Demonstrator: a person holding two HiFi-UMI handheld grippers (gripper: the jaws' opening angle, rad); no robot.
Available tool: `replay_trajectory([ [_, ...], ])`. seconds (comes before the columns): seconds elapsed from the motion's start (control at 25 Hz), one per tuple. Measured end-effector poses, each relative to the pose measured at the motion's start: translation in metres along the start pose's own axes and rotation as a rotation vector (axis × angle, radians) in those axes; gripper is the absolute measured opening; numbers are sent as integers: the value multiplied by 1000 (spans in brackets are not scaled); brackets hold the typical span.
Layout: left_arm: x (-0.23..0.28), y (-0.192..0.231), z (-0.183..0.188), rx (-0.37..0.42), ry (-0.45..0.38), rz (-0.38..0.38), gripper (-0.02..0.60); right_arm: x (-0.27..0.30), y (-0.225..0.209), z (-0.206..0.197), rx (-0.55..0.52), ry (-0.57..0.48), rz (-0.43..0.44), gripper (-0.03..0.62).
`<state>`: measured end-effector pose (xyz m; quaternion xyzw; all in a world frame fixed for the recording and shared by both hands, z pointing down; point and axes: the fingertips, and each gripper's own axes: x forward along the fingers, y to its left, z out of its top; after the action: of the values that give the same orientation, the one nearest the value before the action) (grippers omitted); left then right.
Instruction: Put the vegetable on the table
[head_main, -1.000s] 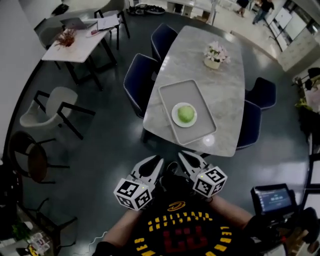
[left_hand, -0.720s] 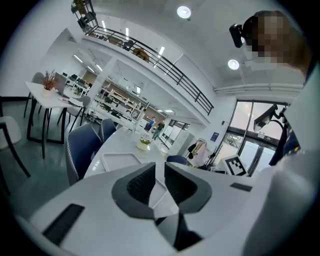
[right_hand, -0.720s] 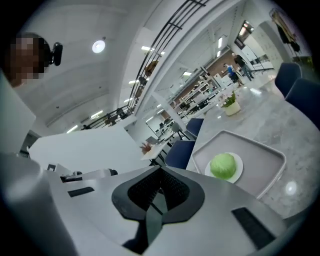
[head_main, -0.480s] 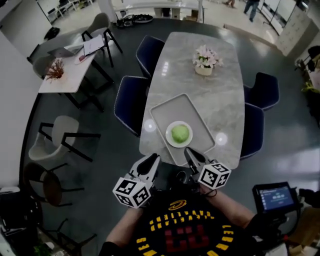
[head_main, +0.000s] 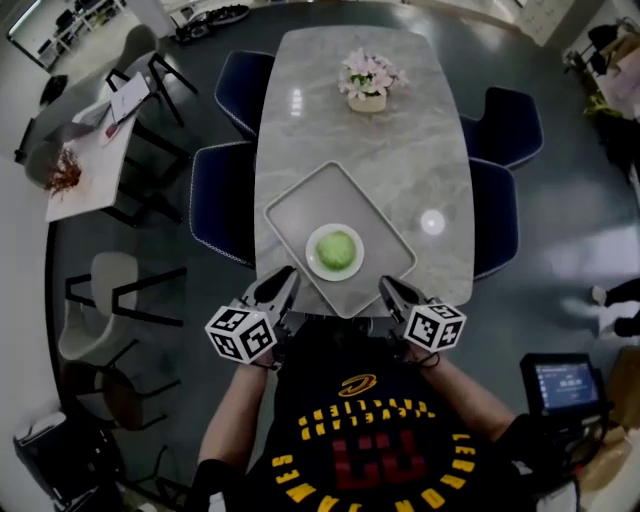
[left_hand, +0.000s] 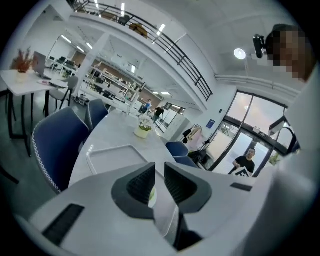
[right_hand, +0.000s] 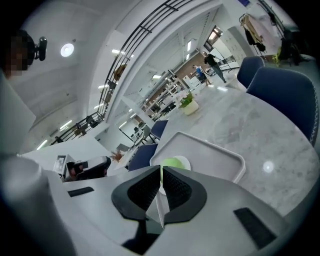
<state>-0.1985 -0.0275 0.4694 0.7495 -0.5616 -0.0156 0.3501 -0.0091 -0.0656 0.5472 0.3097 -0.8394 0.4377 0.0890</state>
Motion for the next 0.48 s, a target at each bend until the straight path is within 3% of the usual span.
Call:
replay_trajectory([
  [0.2,49,44,-8,-35,166,-114,58,24,-23,-11,75,15,-79,6],
  [0.36,85,77,-35,-6,393,-201,111,38,-31,-23,159,5,-155,12],
  [0.4,94,86,-42,1,447,-217,123,42,-36,-29,171,9,-174,59],
  [0.48,108,102,-55,2,541,-240,129,50,-43,-36,190,18,-203,64],
])
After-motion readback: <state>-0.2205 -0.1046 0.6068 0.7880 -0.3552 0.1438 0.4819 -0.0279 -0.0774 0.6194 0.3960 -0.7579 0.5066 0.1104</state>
